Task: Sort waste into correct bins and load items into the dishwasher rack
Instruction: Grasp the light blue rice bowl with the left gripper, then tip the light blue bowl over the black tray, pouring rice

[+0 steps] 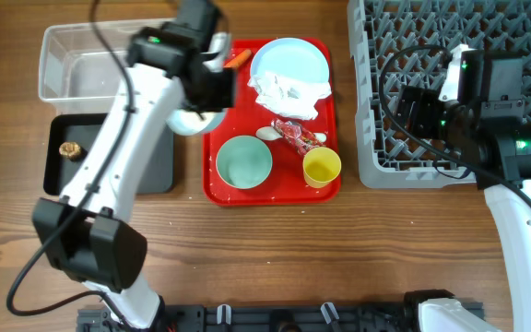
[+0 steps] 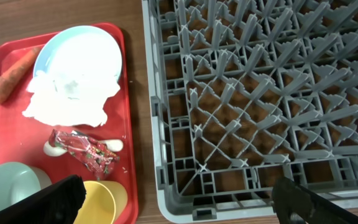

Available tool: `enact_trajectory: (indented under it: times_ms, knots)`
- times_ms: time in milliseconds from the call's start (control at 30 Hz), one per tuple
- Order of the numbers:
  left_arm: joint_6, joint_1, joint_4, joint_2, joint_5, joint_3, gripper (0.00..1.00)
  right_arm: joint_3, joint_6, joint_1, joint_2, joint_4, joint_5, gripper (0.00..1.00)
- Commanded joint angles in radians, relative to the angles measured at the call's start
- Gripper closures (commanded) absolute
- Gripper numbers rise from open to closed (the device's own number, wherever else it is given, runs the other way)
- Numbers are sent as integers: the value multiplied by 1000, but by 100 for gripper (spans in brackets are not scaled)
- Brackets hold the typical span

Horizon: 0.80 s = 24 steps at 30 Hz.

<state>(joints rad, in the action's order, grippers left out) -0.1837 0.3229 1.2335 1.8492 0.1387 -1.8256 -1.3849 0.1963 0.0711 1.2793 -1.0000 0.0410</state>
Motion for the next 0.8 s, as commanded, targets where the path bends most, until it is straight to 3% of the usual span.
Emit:
enact_trajectory:
  times_ms: [0, 67, 267, 367, 433, 533, 633, 767]
  knots:
    - [-54, -175, 90, -9, 76, 33, 96, -20, -13, -3, 8, 5, -12, 0]
    - [5, -263, 95, -9, 153, 76, 96, -20, -13, -3, 8, 5, -12, 0]
    - [340, -568, 7, -9, 602, 303, 96, -20, -13, -3, 8, 3, -13, 1]
    - [450, -700, 8, -9, 693, 356, 96, -20, -13, -3, 8, -10, -12, 0]
    - [548, -838, 8, -9, 837, 400, 96, -20, -13, -3, 8, -13, -13, 0]
    - [548, -951, 4, 6, 892, 424, 96, -20, -14, -3, 8, -30, -12, 0]
    - [604, -1046, -6, 33, 1078, 463, 96, -20, -13, -3, 8, -42, -13, 0]
    - [604, -1060, -61, 108, 1171, 502, 96, -20, -13, -3, 8, -43, -13, 1]
